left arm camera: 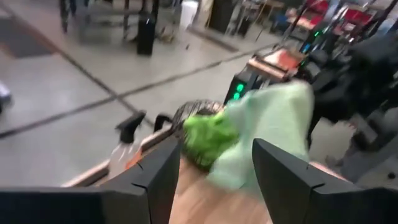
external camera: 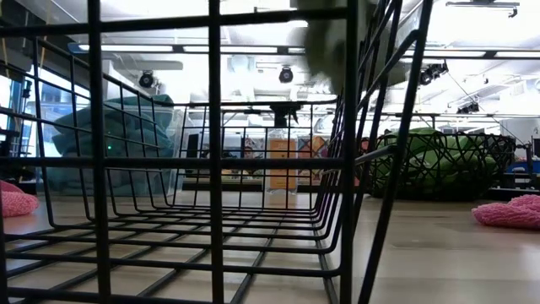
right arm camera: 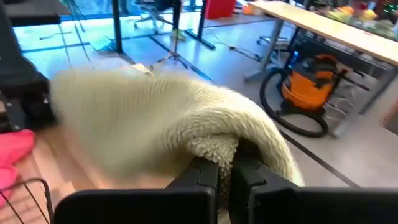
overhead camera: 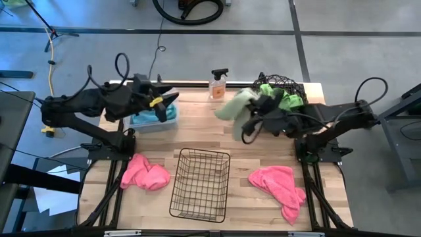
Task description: Sort microfiber towel by color & place in baskets
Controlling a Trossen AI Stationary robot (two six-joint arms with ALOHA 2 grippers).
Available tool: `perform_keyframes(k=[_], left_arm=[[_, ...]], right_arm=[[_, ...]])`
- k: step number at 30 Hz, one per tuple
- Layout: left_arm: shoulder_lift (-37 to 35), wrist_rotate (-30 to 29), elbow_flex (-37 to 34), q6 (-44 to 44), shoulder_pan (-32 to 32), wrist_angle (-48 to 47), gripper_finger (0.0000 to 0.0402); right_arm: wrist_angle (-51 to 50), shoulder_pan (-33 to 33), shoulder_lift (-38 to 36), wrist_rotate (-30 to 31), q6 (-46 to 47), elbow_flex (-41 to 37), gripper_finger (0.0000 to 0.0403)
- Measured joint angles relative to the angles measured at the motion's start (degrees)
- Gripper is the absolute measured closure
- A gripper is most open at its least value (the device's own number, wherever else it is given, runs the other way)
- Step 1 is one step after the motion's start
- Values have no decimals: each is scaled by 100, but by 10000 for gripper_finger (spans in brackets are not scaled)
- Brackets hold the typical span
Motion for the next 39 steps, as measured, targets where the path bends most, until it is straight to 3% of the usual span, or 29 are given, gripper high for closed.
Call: perform_keyframes(k=[5, 9, 12, 16, 21, 30, 33, 39], left_arm=[[-296, 0, -264, -620, -6, -824, 211], [-536, -16, -718, -1022, -114, -957, 211], [-670, -45, -1128, -1043, -215, -578, 211], [-735, -54, -1636, -466, -369, 543, 211], [-679, 225, -1887, 437, -433, 1578, 211], [-658, 806, -1893, 733, -431, 1786, 211], [-663, 811, -1893, 619, -431, 1792, 211], [-661, 1238, -1893, 525, -431, 1790, 211]], right_arm=[[-1413, 484, -288, 562, 1242, -1, 402], [-2568, 827, -439, 872, 2487, -2, 403], [-3100, 949, -507, 964, 3154, -4, 403], [-3186, 698, -653, 739, 3258, 5, 403], [-2874, -513, -946, -1084, 2379, 136, 403], [-2886, -3634, -1013, -3717, 321, 314, 403], [-2998, -4646, -902, -4145, -260, 315, 403], [-3472, -6159, -733, -4160, -994, 315, 403]])
